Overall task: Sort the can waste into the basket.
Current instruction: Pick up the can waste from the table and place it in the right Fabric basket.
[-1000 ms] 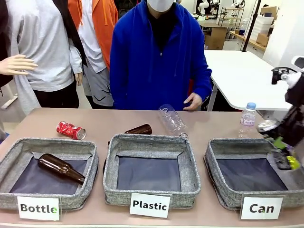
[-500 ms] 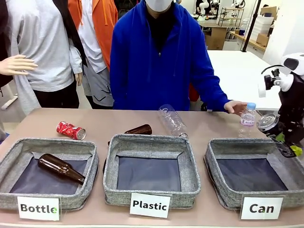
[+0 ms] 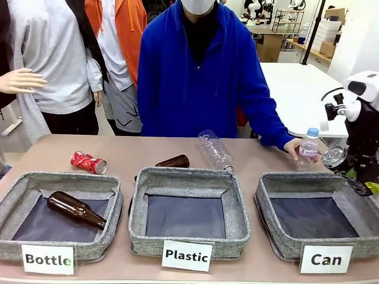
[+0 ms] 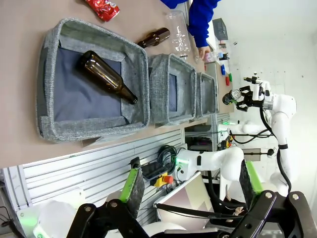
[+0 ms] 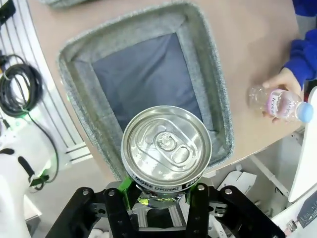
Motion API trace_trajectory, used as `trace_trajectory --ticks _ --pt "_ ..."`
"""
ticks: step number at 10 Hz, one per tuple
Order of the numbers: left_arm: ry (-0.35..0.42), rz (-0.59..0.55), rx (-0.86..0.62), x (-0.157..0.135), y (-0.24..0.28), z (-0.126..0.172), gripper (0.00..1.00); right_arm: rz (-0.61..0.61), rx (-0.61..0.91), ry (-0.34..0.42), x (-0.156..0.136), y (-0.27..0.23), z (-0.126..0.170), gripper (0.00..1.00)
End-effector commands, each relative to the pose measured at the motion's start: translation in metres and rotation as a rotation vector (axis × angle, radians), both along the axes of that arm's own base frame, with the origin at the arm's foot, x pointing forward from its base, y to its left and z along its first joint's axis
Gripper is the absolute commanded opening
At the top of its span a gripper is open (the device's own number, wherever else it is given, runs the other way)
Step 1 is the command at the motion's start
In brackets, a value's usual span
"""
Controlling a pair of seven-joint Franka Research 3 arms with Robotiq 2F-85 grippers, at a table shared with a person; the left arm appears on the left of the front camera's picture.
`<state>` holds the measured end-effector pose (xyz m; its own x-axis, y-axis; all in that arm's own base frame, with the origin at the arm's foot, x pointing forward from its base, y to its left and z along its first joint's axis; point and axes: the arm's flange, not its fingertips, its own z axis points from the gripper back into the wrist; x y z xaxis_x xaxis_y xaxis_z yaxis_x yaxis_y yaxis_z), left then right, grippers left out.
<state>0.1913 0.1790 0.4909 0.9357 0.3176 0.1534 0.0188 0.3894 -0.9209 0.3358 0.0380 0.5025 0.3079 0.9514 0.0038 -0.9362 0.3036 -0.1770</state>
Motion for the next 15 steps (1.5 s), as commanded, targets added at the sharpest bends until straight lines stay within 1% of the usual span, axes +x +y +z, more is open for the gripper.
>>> trace_trajectory --ticks 1,2,5,6,7,8,9,10,11,12,13,14,15 --pt "-0.007 -0.003 -0.015 0.0 -0.001 0.003 1.0 0.046 -0.019 0.013 0.004 -0.004 -0.003 0.97" --pt "-0.007 -0.003 -0.015 0.0 -0.001 0.003 1.0 0.047 -0.021 0.019 0.004 -0.004 -0.003 1.0" --pt "-0.007 -0.003 -0.015 0.0 -0.001 0.003 1.0 0.018 -0.004 0.026 0.006 -0.005 -0.004 1.0" --pt "-0.007 -0.003 -0.015 0.0 -0.001 0.003 1.0 -0.022 0.029 0.031 0.008 -0.006 -0.004 1.0" --pt "-0.007 -0.003 -0.015 0.0 -0.001 0.003 1.0 -0.08 0.162 0.072 0.012 -0.009 0.0 1.0" --pt "-0.007 -0.003 -0.015 0.0 -0.001 0.003 1.0 -0.128 0.333 0.15 0.011 -0.014 0.004 1.0" --pt "-0.007 -0.003 -0.015 0.0 -0.001 0.003 1.0 -0.162 0.662 0.259 0.009 -0.028 0.012 1.0" --pt "-0.007 -0.003 -0.015 0.0 -0.001 0.003 1.0 -0.353 0.962 0.349 0.012 -0.049 0.012 1.0" --pt "-0.007 -0.003 -0.015 0.0 -0.001 0.003 1.0 -0.455 1.166 0.374 0.014 -0.066 0.008 1.0" --pt "-0.007 -0.003 -0.015 0.0 -0.001 0.003 1.0 -0.674 1.485 0.442 0.018 -0.083 0.006 1.0" --pt "-0.007 -0.003 -0.015 0.0 -0.001 0.003 1.0 -0.806 1.684 0.415 0.015 -0.101 0.003 1.0" --pt "-0.007 -0.003 -0.015 0.0 -0.001 0.003 1.0 -0.922 1.874 0.423 0.008 -0.123 0.0 1.0" --pt "-0.007 -0.003 -0.015 0.0 -0.001 0.003 1.0 -1.026 2.011 0.451 0.003 -0.146 -0.009 1.0"
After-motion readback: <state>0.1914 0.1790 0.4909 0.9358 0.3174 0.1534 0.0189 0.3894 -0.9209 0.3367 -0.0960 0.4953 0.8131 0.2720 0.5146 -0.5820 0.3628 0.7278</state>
